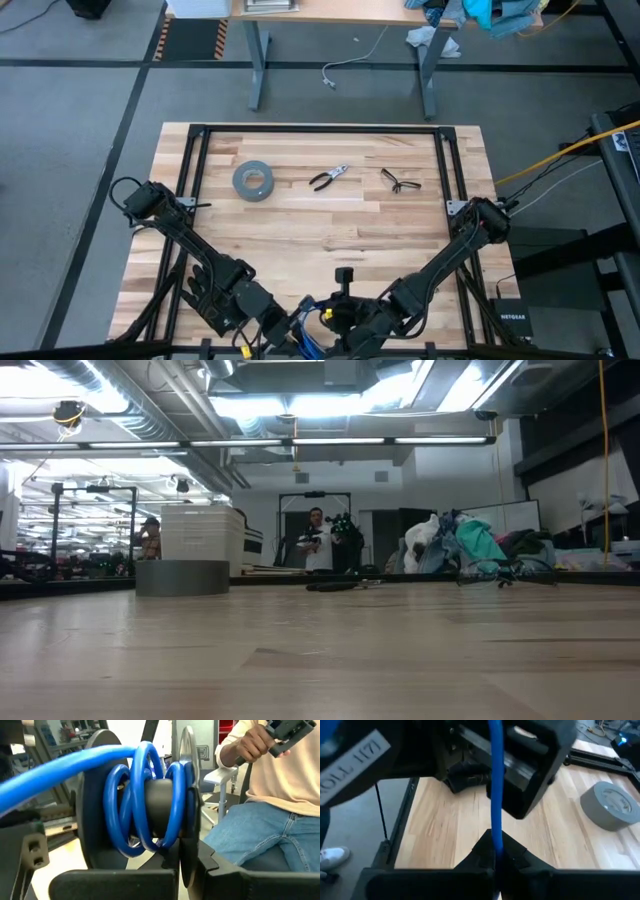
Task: Coil cords
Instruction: Coil the blue wire cable onto the black spool
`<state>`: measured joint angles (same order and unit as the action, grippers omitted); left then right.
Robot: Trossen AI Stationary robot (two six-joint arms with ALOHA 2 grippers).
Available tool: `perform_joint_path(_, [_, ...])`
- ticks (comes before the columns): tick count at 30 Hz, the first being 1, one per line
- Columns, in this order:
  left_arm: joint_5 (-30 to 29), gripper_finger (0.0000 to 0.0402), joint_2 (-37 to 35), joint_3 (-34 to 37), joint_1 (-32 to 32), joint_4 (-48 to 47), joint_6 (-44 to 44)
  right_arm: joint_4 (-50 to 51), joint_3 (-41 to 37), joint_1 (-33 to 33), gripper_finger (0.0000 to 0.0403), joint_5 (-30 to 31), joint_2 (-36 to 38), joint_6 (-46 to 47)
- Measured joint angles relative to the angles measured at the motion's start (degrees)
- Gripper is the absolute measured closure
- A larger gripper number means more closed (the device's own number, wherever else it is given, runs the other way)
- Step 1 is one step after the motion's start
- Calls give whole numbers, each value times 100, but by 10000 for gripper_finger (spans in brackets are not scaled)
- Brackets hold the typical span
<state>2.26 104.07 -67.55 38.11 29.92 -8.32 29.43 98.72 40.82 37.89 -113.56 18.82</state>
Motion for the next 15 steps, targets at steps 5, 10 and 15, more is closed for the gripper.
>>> perform_joint_path(5, [62,401,2,2,2,377,-355,-295,0,-77,402,-436,-14,-274])
perform_joint_path(10, [184,401,-2,0,11,575,-426,-591,0,-162,402,-888,-133,-496])
perform_joint_path(15, [245,401,-2,0,63,572,-711,-787,2,-184,402,-1336,-188,-705])
